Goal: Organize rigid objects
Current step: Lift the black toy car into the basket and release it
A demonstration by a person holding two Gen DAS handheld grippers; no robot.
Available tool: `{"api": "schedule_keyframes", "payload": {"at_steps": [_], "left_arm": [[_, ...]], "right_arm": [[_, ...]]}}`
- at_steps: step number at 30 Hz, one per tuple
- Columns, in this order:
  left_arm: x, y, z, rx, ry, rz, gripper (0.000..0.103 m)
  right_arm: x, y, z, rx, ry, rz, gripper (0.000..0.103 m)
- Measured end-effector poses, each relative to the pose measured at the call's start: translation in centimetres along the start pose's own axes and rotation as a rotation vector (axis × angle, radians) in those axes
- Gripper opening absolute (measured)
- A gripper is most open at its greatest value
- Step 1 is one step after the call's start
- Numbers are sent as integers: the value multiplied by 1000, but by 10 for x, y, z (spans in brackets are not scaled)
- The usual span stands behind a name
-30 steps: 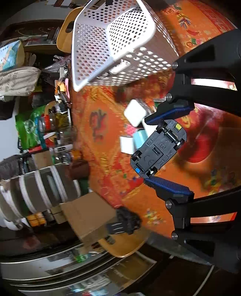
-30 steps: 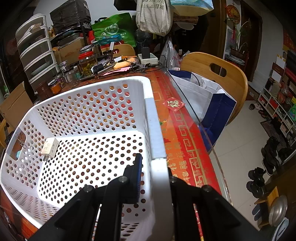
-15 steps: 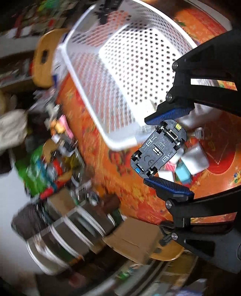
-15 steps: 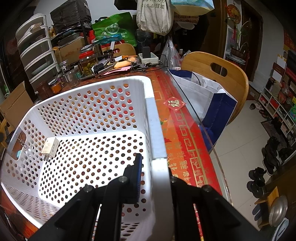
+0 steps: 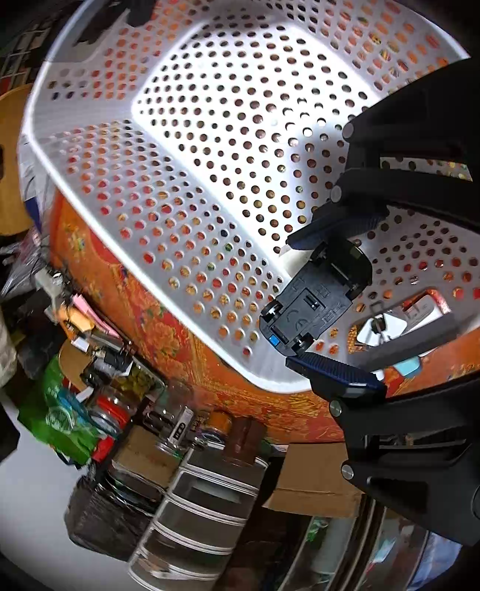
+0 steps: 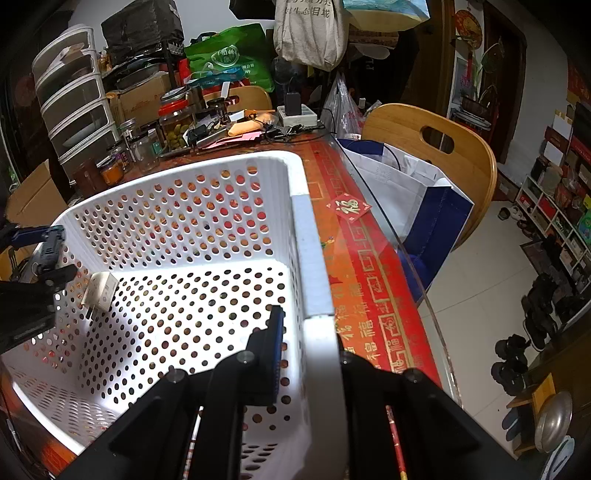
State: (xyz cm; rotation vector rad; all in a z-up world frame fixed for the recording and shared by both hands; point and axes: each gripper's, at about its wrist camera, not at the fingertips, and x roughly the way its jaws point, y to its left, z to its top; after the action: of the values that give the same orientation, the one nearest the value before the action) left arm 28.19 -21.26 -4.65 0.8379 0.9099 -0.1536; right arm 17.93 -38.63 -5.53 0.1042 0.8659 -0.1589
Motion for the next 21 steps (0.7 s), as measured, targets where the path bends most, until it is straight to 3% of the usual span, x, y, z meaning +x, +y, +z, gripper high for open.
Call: {"api": "schedule_keyframes", "payload": {"at_steps": [8, 14, 16, 18, 21], "left_arm": [[50, -21, 17, 119, 129, -5, 56], [64, -28, 17, 166, 161, -3, 57], [59, -30, 16, 169, 139, 1, 80], [51, -30, 17, 165, 103, 8, 93], [31, -18, 14, 128, 31, -1, 94]], "right_arm": [[0, 0, 0, 2, 0, 4, 10], [0, -1, 0, 3, 4, 6, 10], [1, 0, 0, 0, 10, 1, 10], [2, 0, 1, -2, 13, -3, 10], [3, 0, 2, -2, 18, -10, 10]]}}
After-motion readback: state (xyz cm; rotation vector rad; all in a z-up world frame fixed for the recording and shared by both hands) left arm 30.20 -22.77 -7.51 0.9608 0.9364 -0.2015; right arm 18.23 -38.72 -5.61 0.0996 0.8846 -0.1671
